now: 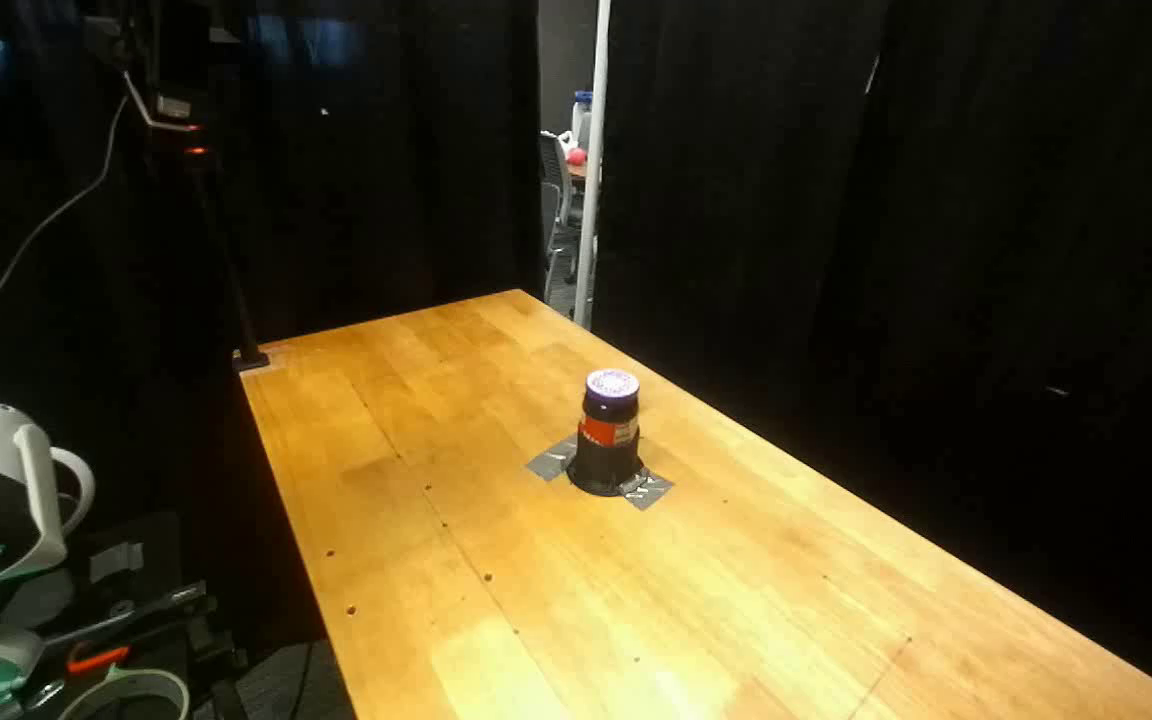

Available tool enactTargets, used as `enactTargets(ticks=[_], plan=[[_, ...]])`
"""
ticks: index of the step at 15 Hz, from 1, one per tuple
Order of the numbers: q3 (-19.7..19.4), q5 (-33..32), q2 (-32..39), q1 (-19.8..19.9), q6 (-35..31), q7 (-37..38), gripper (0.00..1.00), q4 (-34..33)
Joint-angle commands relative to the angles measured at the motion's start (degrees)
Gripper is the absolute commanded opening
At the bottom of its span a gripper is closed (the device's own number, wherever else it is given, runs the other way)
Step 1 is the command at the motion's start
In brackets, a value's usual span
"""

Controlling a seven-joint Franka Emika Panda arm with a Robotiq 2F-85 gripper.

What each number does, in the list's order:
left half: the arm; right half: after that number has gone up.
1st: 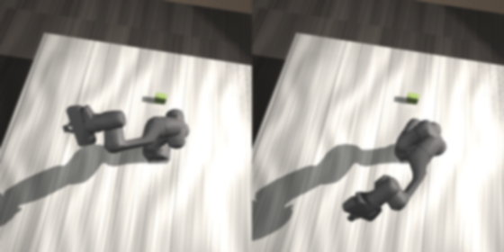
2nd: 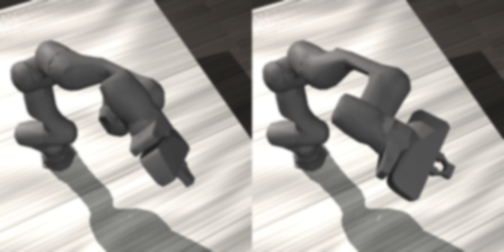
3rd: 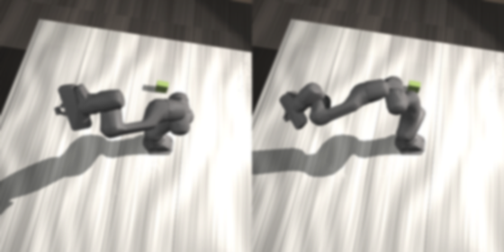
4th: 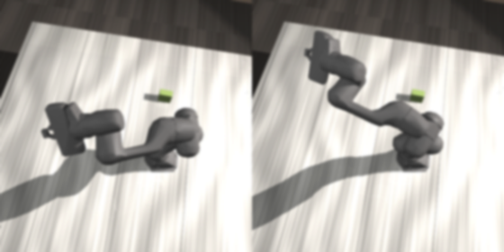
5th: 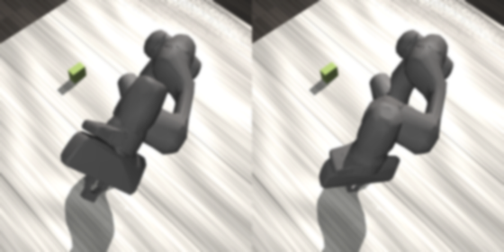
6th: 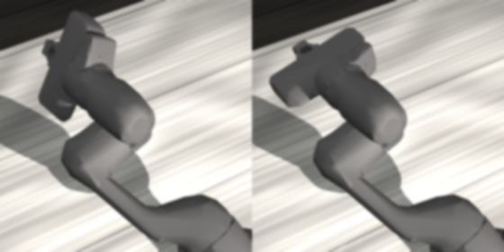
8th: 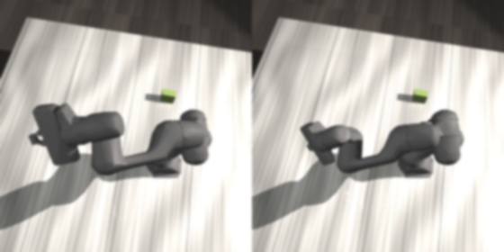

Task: Put the rubber band around the brown cup

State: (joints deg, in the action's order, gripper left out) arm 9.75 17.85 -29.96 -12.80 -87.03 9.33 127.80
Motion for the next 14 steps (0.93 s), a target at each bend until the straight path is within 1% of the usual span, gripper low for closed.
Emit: enactTargets(ticks=[1, 8, 10, 14], plan=[[0.9, 0.4, -0.1, 1.2, 0.3, -0.4, 1.00, -0.3], [0.9, 0.4, -0.4, 1.2, 0.3, -0.4, 1.00, -0.5], [2.3, -2.2, 5.5, 2.0, -0.2, 0.9, 1.00, -4.9], [4.8, -10.1, 17.6, 4.7, -6.1, 6.2, 1.00, -13.4]])
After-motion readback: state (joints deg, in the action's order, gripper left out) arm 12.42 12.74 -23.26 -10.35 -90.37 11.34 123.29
